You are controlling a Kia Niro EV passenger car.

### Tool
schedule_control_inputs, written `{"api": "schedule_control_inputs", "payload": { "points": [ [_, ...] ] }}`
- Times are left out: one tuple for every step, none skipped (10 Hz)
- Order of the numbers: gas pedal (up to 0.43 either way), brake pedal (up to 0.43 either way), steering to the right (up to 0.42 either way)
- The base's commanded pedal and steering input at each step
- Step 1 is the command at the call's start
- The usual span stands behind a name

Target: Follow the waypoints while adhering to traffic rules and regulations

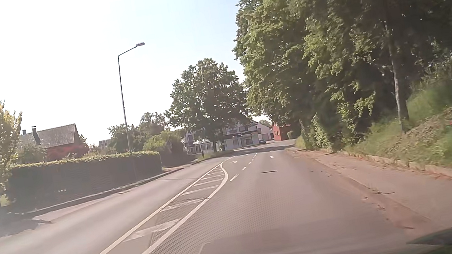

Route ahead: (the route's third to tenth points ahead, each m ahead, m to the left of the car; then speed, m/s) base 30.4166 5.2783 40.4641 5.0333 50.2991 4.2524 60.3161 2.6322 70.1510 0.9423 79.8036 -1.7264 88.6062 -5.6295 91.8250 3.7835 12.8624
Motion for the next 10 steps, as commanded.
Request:
{"api": "schedule_control_inputs", "payload": {
  "points": [
    [0.118, 0.0, -0.006],
    [0.118, 0.0, -0.006],
    [0.118, 0.0, -0.007],
    [0.118, 0.0, -0.006],
    [0.118, 0.0, -0.006],
    [0.118, 0.0, -0.007],
    [0.11, 0.0, -0.007],
    [0.11, 0.0, -0.006],
    [0.11, 0.0, -0.006],
    [0.098, 0.0, -0.007]
  ]
}}
